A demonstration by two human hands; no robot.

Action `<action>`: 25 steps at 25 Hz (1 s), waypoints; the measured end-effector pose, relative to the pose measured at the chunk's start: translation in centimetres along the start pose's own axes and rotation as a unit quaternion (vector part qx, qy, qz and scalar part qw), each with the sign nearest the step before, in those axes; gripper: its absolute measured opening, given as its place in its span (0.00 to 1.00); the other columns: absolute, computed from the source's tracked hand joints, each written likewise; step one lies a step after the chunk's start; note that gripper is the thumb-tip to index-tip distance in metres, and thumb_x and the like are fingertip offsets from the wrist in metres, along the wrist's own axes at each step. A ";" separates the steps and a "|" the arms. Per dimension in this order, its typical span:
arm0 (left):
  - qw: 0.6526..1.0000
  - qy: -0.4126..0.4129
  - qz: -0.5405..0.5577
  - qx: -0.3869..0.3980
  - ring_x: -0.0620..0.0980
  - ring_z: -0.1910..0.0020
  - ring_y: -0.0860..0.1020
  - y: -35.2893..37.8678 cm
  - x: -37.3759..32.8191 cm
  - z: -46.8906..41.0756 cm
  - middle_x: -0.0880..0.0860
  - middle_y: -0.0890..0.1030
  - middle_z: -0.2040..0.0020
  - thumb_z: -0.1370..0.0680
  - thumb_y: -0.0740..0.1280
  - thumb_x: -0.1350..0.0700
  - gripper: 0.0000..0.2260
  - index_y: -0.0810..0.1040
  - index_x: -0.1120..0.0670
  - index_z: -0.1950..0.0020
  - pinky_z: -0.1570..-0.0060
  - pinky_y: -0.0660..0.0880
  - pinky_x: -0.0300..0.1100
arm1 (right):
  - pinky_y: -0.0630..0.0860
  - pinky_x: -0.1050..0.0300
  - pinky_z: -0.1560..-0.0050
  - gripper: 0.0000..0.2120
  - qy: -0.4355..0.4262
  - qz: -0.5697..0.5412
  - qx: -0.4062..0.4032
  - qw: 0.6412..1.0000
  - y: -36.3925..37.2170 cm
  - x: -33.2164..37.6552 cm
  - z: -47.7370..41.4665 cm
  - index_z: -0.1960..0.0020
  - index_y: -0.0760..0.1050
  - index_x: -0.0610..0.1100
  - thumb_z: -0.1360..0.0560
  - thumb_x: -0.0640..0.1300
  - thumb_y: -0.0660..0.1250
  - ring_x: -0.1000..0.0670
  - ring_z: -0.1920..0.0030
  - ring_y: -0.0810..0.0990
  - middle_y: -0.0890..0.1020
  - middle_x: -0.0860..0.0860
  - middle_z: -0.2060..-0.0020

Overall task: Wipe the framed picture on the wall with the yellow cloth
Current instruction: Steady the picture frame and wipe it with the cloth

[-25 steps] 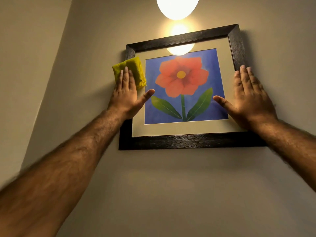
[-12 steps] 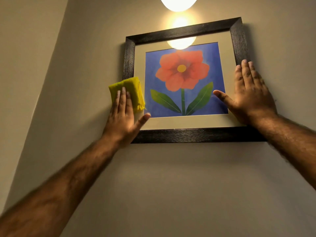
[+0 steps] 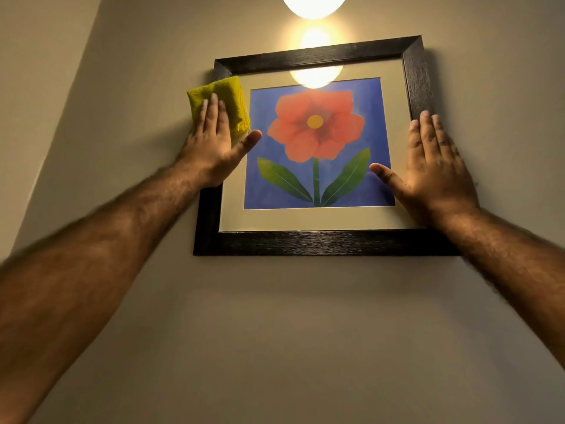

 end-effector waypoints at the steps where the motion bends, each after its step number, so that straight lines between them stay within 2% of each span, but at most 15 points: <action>1: 1.000 0.004 -0.003 -0.005 0.51 0.19 0.37 0.5 0.0 1.5 0.55 0.38 0.17 0.29 0.39 0.22 0.51 0.39 0.58 0.19 0.20 0.40 0.52 | 0.47 0.48 0.18 0.52 0.001 0.001 0.002 1.000 0.0 0.0 0.0 0.18 0.46 0.37 0.25 0.75 0.47 0.45 0.16 0.46 0.48 0.42 0.17; 5: 1.000 0.018 -0.011 -0.017 0.50 0.19 0.36 2.5 -0.1 9.1 0.55 0.38 0.18 0.27 0.39 0.23 0.49 0.39 0.58 0.19 0.20 0.40 0.50 | 0.47 0.48 0.18 0.52 0.001 0.003 0.005 1.000 -0.2 0.1 0.1 0.18 0.46 0.37 0.25 0.75 0.47 0.44 0.16 0.46 0.48 0.41 0.17; 9: 0.998 0.026 -0.053 0.004 0.51 0.19 0.37 3.6 0.0 14.8 0.57 0.39 0.17 0.26 0.39 0.24 0.48 0.40 0.59 0.19 0.20 0.41 0.49 | 0.47 0.47 0.18 0.52 0.003 -0.001 0.008 1.000 -0.3 0.1 0.1 0.18 0.47 0.37 0.26 0.75 0.48 0.44 0.16 0.47 0.48 0.41 0.17; 11: 0.998 0.023 -0.060 0.006 0.53 0.18 0.38 3.1 0.0 13.4 0.57 0.40 0.17 0.27 0.38 0.23 0.50 0.41 0.60 0.19 0.20 0.42 0.49 | 0.47 0.47 0.18 0.52 0.004 -0.003 0.005 1.000 -0.3 0.1 0.2 0.18 0.46 0.37 0.26 0.75 0.47 0.44 0.16 0.46 0.48 0.41 0.17; 18: 1.000 -0.004 -0.014 0.026 0.52 0.19 0.38 -1.0 0.0 -1.1 0.55 0.38 0.17 0.30 0.38 0.21 0.52 0.39 0.57 0.19 0.20 0.40 0.51 | 0.47 0.48 0.18 0.52 -0.002 -0.001 -0.001 1.000 0.1 -0.1 0.0 0.18 0.46 0.37 0.25 0.76 0.46 0.44 0.16 0.46 0.47 0.42 0.17; 21: 1.000 -0.001 -0.018 0.017 0.52 0.18 0.39 -0.9 0.1 -2.2 0.54 0.39 0.17 0.28 0.39 0.23 0.50 0.39 0.57 0.19 0.21 0.40 0.51 | 0.47 0.48 0.18 0.52 -0.003 0.000 -0.004 1.000 0.1 -0.2 0.0 0.18 0.46 0.37 0.25 0.76 0.46 0.44 0.16 0.46 0.48 0.41 0.17; 25: 1.000 0.006 0.003 -0.001 0.52 0.18 0.39 -0.3 -0.1 1.2 0.55 0.40 0.17 0.28 0.40 0.23 0.50 0.40 0.57 0.19 0.20 0.41 0.51 | 0.47 0.48 0.18 0.52 -0.003 -0.001 -0.002 1.000 0.1 -0.1 0.0 0.18 0.45 0.38 0.25 0.76 0.46 0.44 0.16 0.46 0.47 0.42 0.17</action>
Point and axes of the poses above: each hand's wrist, its own z-axis away from the middle knuckle, its own y-axis out of the palm, x = y × z, the point moved 1 cm from there along -z, towards the middle knuckle
